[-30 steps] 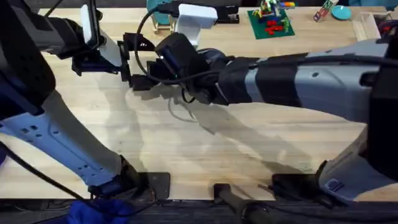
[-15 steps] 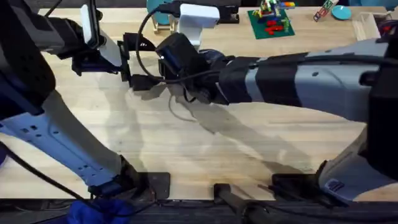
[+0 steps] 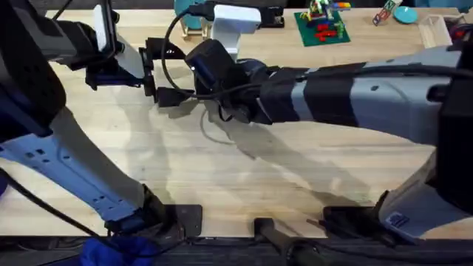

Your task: Unzip the bag, pick up the pens from the table one at a time and place them inside, then zip the bag closed.

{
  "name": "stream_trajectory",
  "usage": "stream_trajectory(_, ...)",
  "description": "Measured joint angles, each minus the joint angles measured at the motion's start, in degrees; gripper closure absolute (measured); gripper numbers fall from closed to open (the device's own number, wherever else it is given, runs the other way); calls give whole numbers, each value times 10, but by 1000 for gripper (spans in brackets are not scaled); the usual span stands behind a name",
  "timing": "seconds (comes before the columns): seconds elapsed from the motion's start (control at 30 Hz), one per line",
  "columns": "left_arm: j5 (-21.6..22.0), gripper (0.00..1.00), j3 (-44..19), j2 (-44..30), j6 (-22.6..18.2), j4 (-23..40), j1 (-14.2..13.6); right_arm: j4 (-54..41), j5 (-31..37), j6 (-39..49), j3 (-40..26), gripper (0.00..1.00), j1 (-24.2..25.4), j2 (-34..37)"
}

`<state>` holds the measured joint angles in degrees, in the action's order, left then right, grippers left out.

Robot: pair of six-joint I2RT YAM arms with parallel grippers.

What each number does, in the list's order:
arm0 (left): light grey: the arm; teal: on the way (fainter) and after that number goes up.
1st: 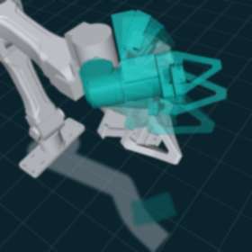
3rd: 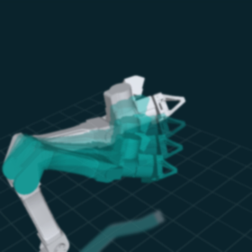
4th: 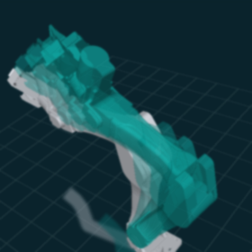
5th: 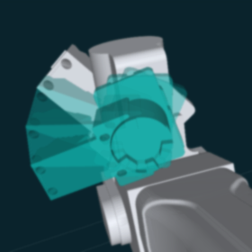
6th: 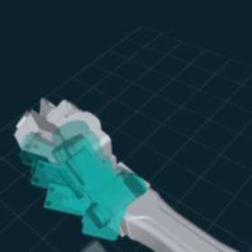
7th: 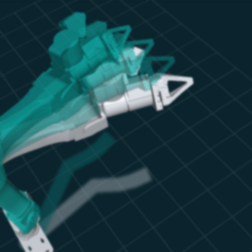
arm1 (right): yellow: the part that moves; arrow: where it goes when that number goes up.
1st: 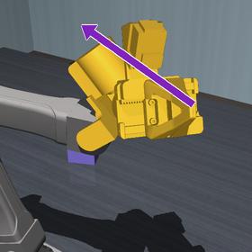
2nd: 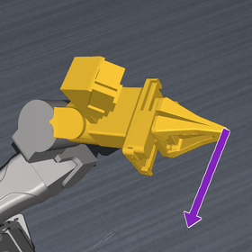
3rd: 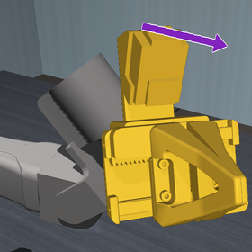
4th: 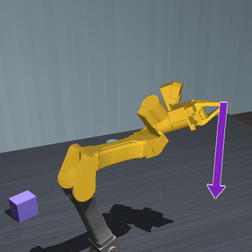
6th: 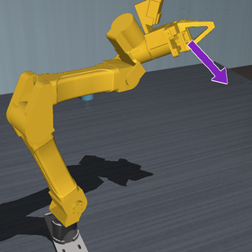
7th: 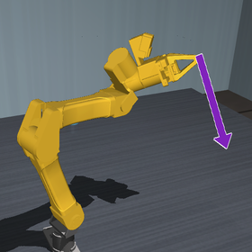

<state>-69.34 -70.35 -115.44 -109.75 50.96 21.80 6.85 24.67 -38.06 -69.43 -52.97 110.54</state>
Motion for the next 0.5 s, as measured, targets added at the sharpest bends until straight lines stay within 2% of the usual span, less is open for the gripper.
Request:
stream_trajectory(0.07, -1, 7, 0, 0, 0, 0, 0, 0, 0, 0, 0, 965, 0, 0)
stream_trajectory(0.5, -1, 8, 0, 0, 0, 0, 0, 0, 0, 0, 0, 969, 0, 0)
